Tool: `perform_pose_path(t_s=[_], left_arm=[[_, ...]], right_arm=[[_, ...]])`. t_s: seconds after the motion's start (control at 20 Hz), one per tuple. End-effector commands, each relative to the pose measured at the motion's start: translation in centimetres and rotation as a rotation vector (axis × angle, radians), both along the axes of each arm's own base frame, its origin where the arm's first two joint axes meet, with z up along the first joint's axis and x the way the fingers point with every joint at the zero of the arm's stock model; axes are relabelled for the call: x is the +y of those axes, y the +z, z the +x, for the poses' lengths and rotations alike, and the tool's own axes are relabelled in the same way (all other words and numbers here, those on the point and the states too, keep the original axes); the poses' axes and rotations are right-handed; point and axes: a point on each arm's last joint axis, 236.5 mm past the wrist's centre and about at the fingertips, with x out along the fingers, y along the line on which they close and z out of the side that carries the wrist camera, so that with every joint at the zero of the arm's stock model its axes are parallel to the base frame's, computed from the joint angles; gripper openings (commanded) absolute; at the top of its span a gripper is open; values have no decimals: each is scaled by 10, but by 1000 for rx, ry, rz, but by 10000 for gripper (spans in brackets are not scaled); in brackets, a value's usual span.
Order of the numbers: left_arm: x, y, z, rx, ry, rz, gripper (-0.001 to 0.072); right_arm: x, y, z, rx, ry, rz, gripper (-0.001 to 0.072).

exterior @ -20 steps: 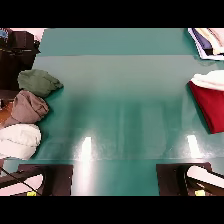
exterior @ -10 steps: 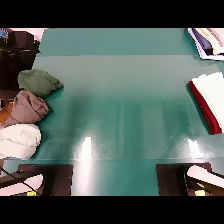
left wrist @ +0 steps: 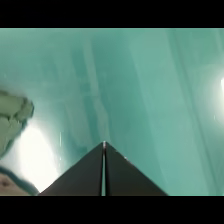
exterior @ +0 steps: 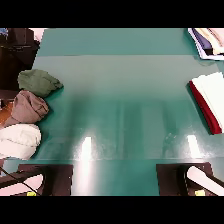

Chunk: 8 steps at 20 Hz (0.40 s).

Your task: Fold the shirts.

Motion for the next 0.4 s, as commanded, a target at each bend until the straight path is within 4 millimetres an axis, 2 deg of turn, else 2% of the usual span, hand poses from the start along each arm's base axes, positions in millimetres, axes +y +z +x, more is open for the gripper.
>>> perform_pose_path(t_s=[0.0, 0.2, 0.35], left_arm=[[0, 11, 11, -62, 14, -15, 28], [0, 16, 15, -89, 19, -22, 28], [0, 16, 16, -91, 19, -22, 28]], right_arm=[[69, 30, 24, -135, 187, 10, 18], [128, 54, 35, -238, 358, -18, 18], [158, 59, 35, -258, 442, -13, 18]])
